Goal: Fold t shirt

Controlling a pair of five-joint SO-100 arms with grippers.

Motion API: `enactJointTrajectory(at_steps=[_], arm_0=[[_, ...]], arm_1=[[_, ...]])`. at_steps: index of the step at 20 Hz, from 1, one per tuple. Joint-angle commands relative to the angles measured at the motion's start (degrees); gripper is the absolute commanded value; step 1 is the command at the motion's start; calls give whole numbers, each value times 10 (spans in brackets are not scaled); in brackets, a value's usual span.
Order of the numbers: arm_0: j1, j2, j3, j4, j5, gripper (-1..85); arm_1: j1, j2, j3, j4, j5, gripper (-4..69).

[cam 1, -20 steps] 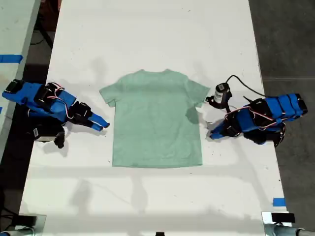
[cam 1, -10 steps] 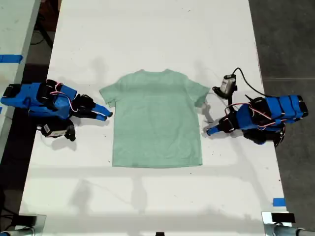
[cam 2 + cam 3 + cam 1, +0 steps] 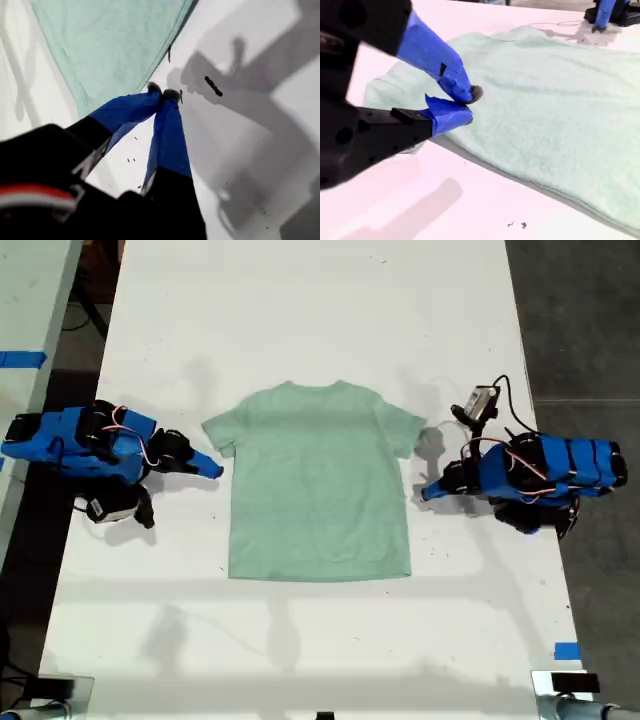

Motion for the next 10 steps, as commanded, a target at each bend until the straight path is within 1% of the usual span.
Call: enactJointTrajectory(at_steps=[1, 2, 3, 4, 6, 8, 10], arm_0=[[-40, 7, 24, -3, 1, -1], [-69, 7, 24, -2, 5, -2], [-106, 7, 24, -2, 10, -2], [-141, 7, 23, -3, 8, -2], [-219, 7, 23, -3, 18, -2], [-292, 7, 23, -3, 55, -2], [-313, 7, 23, -2, 69, -2]], arm_1=[[20, 4, 32, -11, 24, 10], [52, 4, 18, -11, 3, 12], [80, 4, -10, -7, -31, 13], [125, 4, -45, 4, -69, 18], [236, -73, -128, 24, -134, 88], [342, -248, -208, -8, -202, 155], [432, -418, -279, -67, -261, 195]])
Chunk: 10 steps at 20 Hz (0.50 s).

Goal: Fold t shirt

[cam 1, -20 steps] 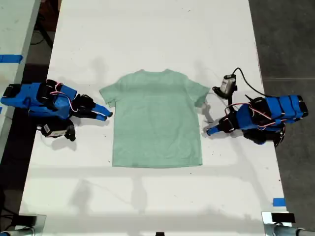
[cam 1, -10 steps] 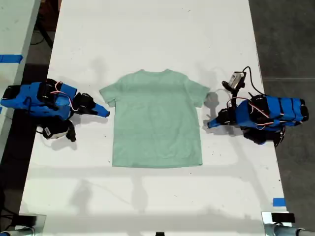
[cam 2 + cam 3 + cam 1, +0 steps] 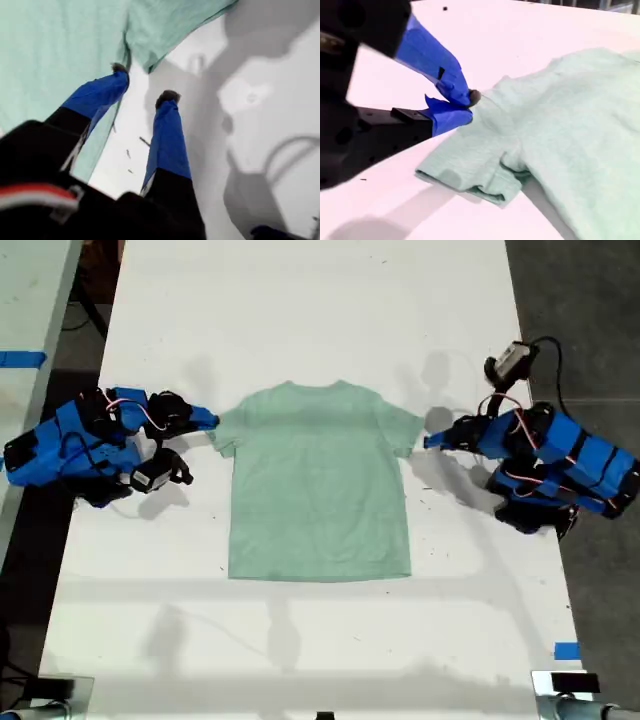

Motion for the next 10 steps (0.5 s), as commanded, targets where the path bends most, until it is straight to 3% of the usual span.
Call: enactJointTrajectory(at_steps=[1, 6, 10], arm_0=[[-9, 4, 23, -3, 12, -2], [9, 4, 23, -4, 13, -2], [17, 4, 23, -4, 11, -2]], arm_1=[[114, -233, -121, -74, -76, 212], [178, -538, -243, -216, -96, 265], [156, -700, -333, -251, -76, 251]])
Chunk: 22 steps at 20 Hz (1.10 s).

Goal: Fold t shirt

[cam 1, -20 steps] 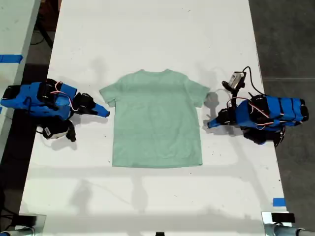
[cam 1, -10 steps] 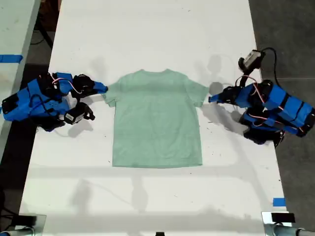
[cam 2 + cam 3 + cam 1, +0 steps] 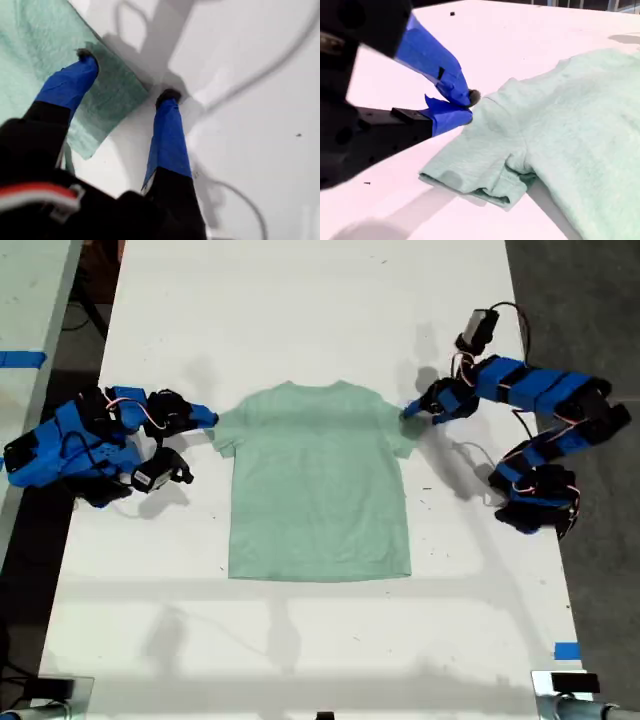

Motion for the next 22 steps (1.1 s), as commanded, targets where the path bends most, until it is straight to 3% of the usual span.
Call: enactJointTrajectory(at_steps=[1, 3, 6, 9, 13, 17, 22], arm_0=[[10, 4, 23, -4, 2, -2], [11, 4, 23, -4, 2, -2], [11, 4, 23, -4, 2, -2], [11, 4, 23, -4, 1, -2], [11, 4, 23, -4, 1, -2], [10, 4, 23, -4, -2, -2], [9, 4, 23, -4, -2, -2]], arm_1=[[-23, -51, -66, -18, 18, 237], [-47, -52, -68, -16, 27, 177], [-61, -53, -69, 2, 37, 17], [-55, -41, -81, 36, 40, 17], [-64, -24, -193, 134, 15, 17], [-163, -47, -367, 210, 11, 17], [-297, -172, -539, 203, 29, 17]])
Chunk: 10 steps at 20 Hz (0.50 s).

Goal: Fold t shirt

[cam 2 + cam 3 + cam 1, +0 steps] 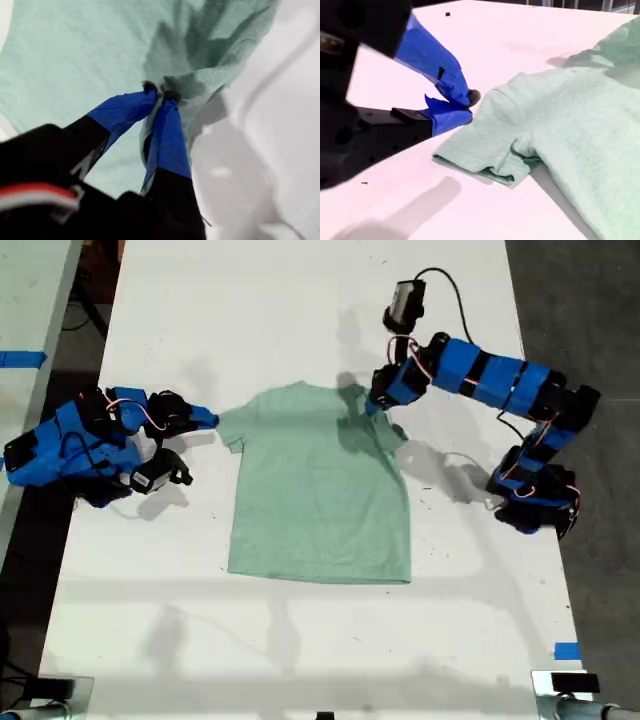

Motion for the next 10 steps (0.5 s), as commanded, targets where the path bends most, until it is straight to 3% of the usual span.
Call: enactJointTrajectory(at_steps=[1, 3, 6, 10], arm_0=[[1, 4, 23, -4, -2, -2], [1, 4, 23, -4, -2, -2], [1, 4, 23, -3, -2, -2], [0, 4, 23, -3, -2, -2]], arm_1=[[-64, -55, -113, -13, 11, 17], [-98, -112, -154, -26, 17, 21], [-126, -166, -181, -34, 18, 127], [-106, -128, -186, 9, 19, 172]])
